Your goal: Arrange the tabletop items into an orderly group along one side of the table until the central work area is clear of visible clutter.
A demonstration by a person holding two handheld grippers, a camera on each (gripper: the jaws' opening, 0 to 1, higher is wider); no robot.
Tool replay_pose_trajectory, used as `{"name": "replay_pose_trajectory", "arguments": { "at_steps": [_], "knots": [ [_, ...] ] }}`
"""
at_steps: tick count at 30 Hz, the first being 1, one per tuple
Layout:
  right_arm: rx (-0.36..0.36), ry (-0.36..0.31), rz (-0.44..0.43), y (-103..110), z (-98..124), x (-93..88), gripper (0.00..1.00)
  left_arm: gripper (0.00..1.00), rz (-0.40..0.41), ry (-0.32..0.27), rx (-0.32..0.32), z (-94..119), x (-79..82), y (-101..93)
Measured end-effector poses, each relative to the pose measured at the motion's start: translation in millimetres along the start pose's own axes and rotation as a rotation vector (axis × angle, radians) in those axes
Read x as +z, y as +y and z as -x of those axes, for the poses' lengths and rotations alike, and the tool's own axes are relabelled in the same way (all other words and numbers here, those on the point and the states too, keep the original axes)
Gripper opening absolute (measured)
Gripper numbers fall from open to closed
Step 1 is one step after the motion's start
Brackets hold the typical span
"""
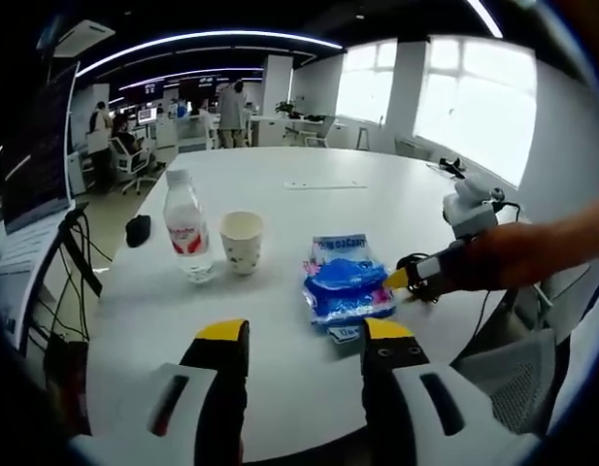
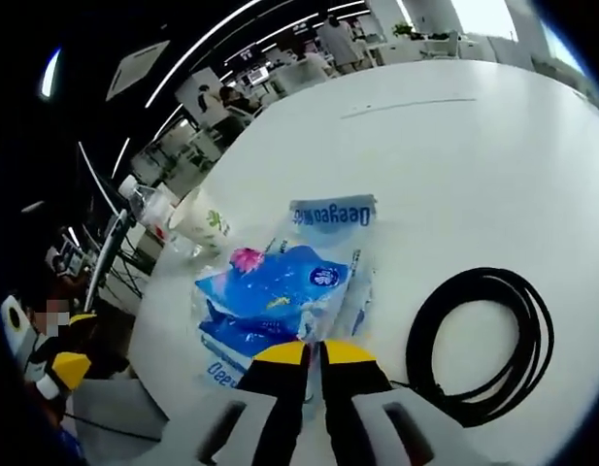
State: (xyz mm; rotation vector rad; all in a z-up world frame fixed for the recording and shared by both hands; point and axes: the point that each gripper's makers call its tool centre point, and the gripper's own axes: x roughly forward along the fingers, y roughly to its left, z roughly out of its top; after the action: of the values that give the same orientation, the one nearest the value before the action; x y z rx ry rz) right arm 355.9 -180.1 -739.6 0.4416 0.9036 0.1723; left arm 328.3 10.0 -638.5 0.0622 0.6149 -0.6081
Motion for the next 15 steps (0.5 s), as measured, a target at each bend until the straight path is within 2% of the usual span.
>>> {"name": "replay_pose_trajectory", "arguments": {
  "at_steps": [15],
  "knots": [
    [0.008, -0.041, -0.013, -19, 23, 0.2, 0.00, 0.44, -0.019, 0.018, -0.030, -7, 1.1, -14.7]
  ]
}}
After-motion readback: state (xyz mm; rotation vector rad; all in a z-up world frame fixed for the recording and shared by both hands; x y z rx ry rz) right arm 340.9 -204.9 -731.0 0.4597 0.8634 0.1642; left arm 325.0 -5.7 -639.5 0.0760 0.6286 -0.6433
